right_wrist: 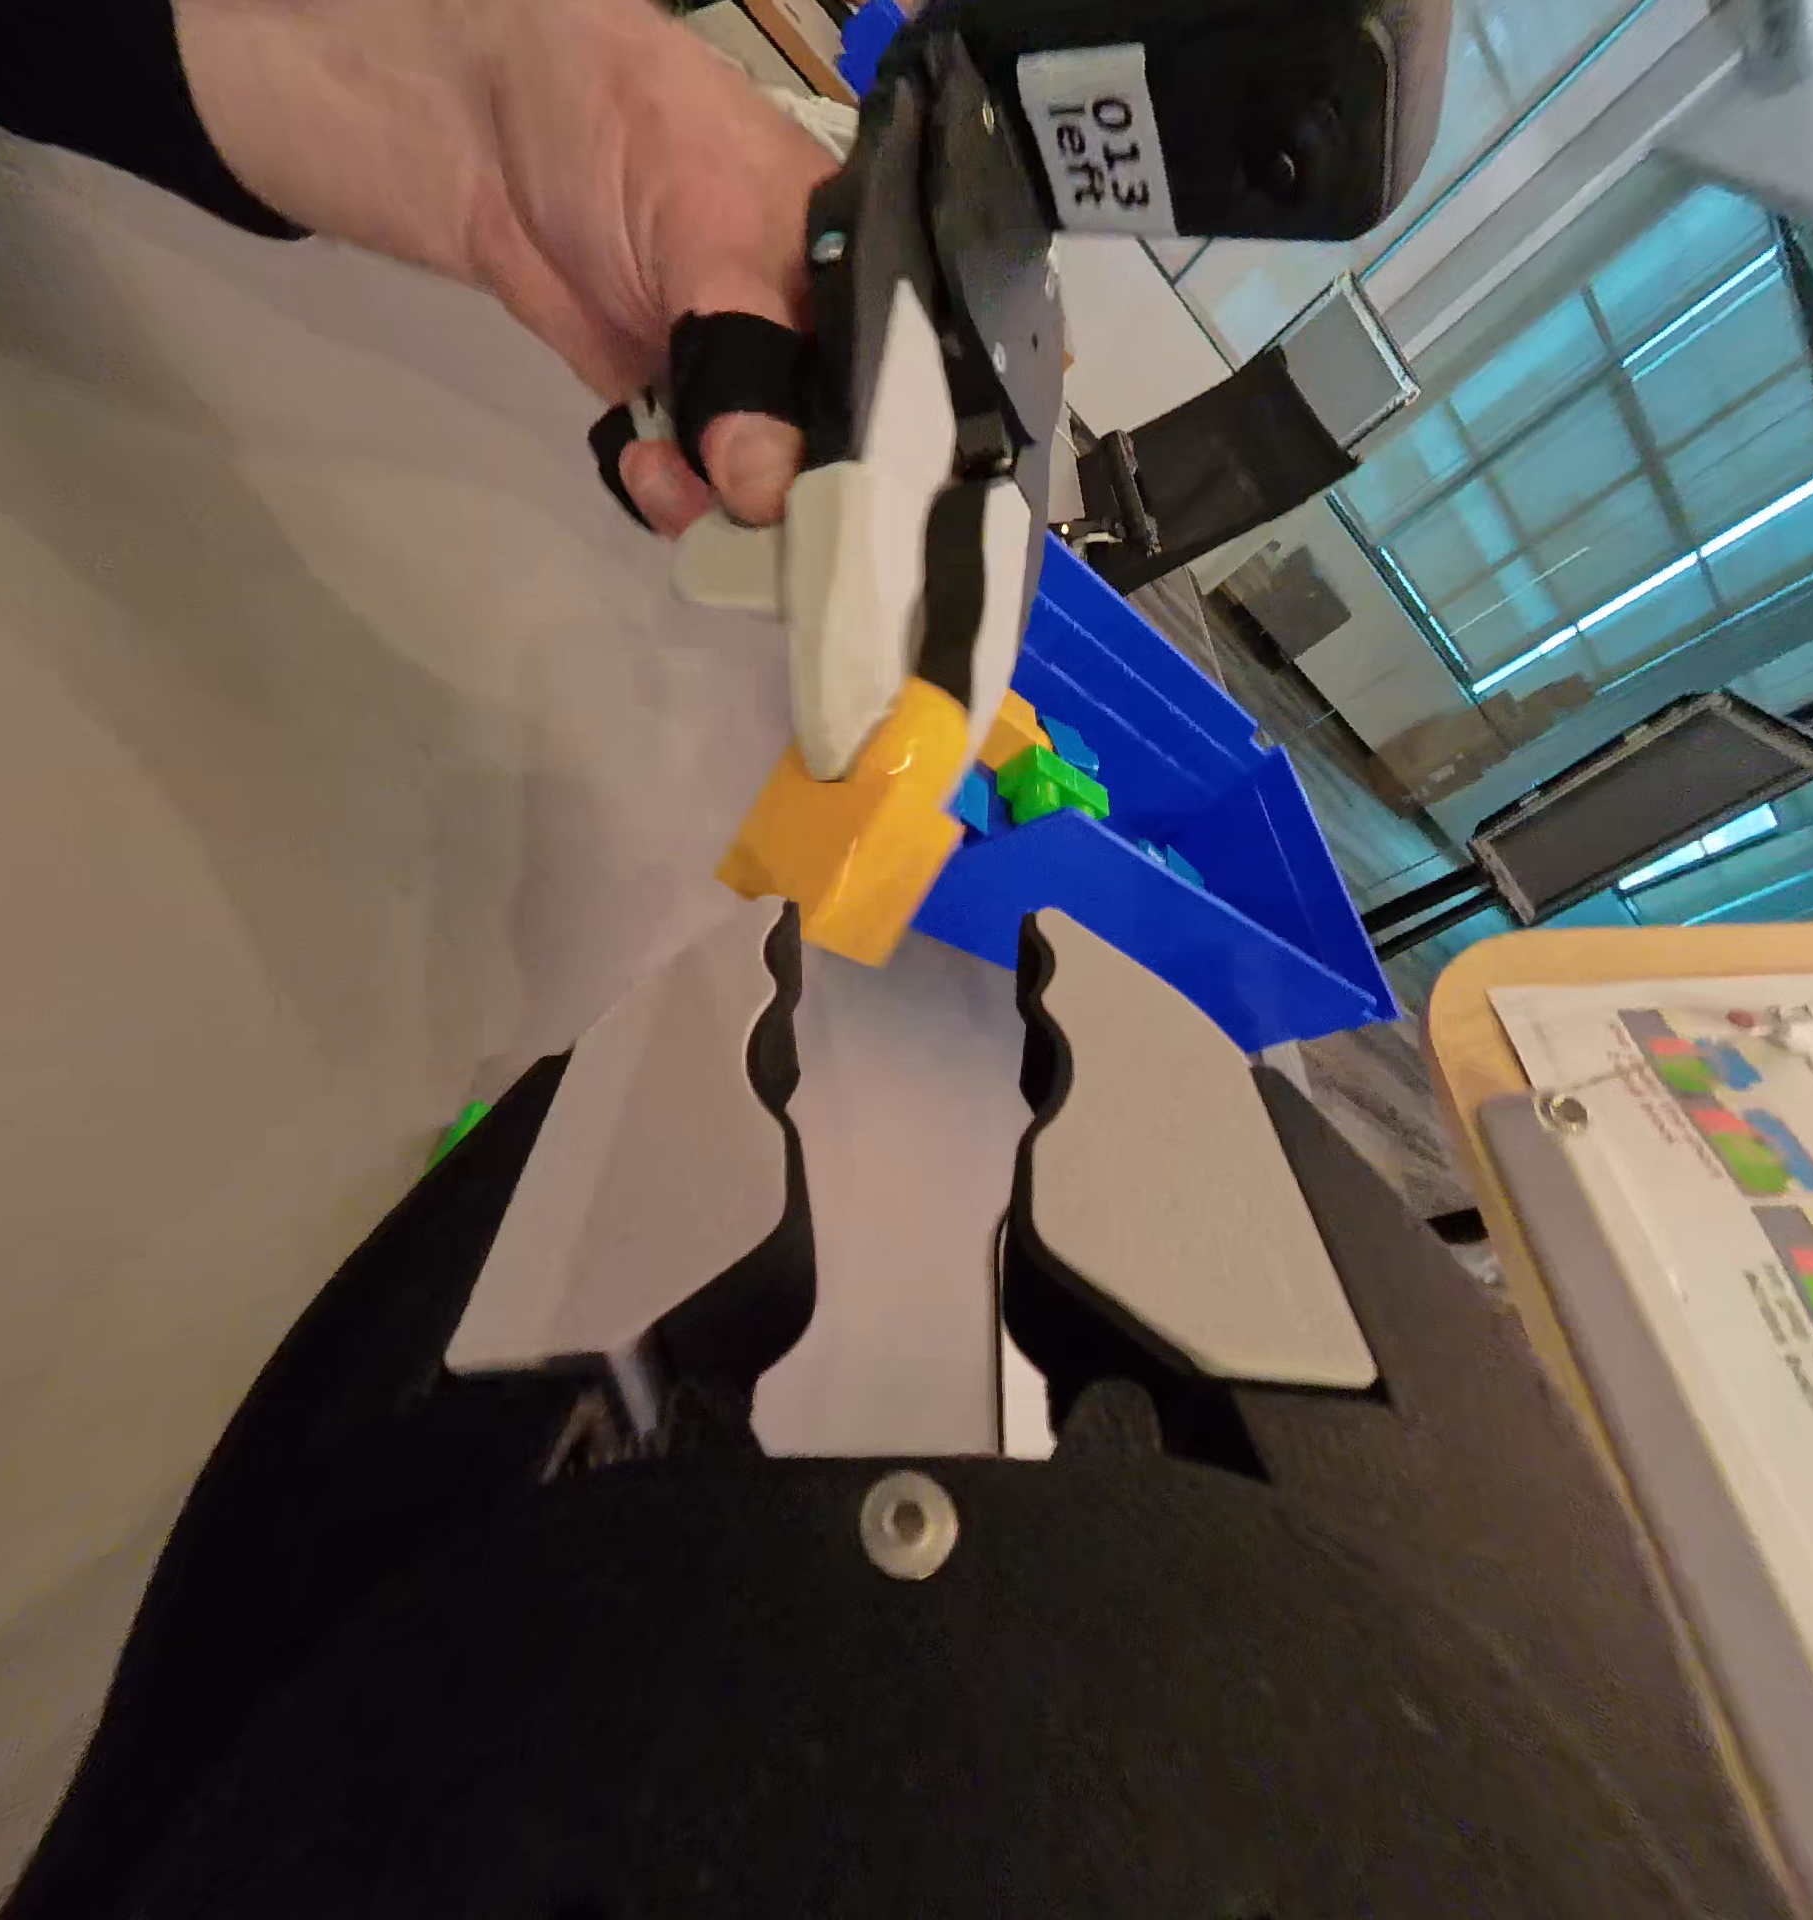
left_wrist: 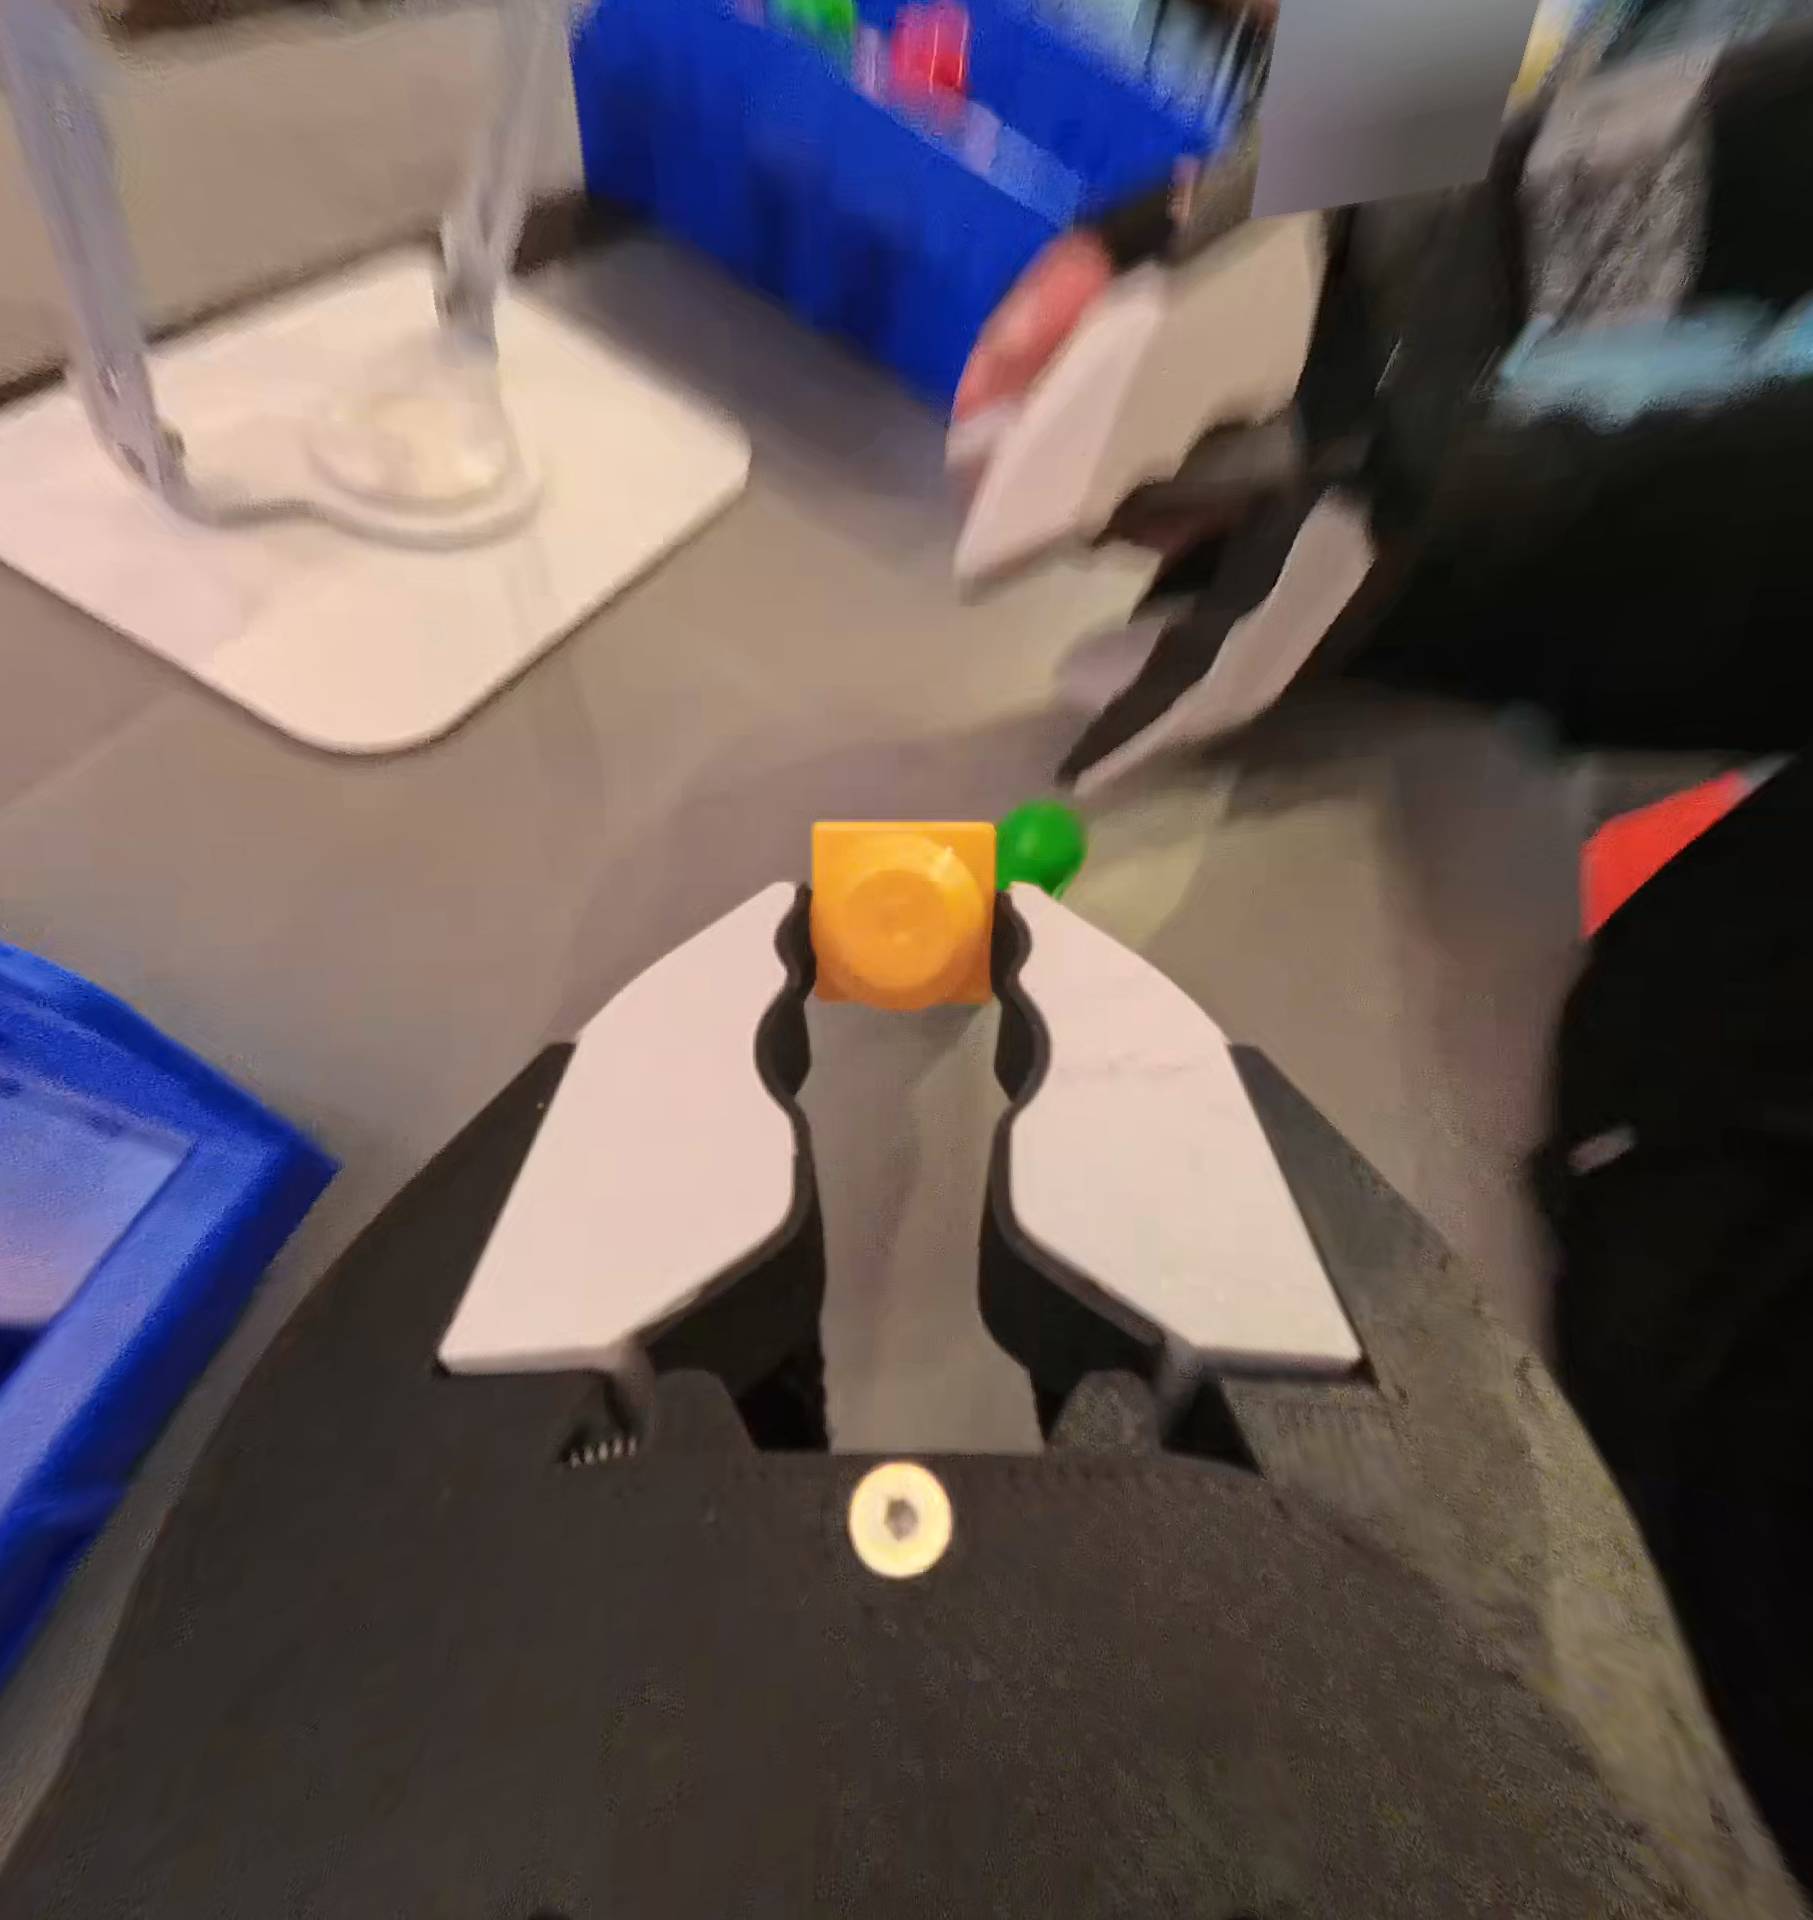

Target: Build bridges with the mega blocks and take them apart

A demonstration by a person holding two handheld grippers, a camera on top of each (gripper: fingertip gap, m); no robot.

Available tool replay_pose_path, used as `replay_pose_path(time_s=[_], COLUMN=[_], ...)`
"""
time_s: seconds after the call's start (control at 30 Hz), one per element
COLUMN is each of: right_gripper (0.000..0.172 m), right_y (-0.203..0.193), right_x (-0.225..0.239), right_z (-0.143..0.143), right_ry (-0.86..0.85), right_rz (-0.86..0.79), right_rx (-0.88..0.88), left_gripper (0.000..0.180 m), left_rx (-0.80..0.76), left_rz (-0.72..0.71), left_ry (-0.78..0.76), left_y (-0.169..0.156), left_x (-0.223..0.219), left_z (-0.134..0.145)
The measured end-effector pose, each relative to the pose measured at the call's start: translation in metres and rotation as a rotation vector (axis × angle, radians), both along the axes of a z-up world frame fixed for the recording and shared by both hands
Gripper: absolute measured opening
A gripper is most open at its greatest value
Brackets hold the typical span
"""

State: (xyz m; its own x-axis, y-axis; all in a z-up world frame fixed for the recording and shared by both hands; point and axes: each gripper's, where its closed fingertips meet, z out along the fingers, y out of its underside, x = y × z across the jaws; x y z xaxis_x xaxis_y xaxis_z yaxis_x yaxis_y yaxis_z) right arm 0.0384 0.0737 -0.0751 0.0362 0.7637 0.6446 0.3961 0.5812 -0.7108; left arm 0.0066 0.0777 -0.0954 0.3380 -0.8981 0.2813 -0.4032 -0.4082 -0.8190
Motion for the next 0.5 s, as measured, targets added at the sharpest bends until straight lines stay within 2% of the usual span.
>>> replay_pose_path(time_s=[0.1, 0.23, 0.3, 0.5], right_gripper=[0.037, 0.035, 0.034, 0.032], right_y=[0.006, 0.011, 0.014, 0.024], right_x=[0.011, 0.020, 0.024, 0.033], right_z=[-0.007, -0.023, -0.032, -0.045], right_ry=[-0.010, -0.035, -0.053, -0.060], right_rz=[-0.022, -0.045, -0.059, -0.084], right_rx=[-0.033, -0.076, -0.087, -0.132], left_gripper=[0.032, 0.032, 0.032, 0.032], left_rx=[0.092, 0.080, 0.078, 0.057], left_rz=[-0.044, -0.152, -0.181, -0.194], left_ry=[0.373, 0.644, 0.710, 0.690], left_y=[0.000, -0.013, -0.017, -0.019], left_x=[-0.009, -0.012, -0.010, 0.000], left_z=[-0.035, -0.069, -0.081, -0.081])
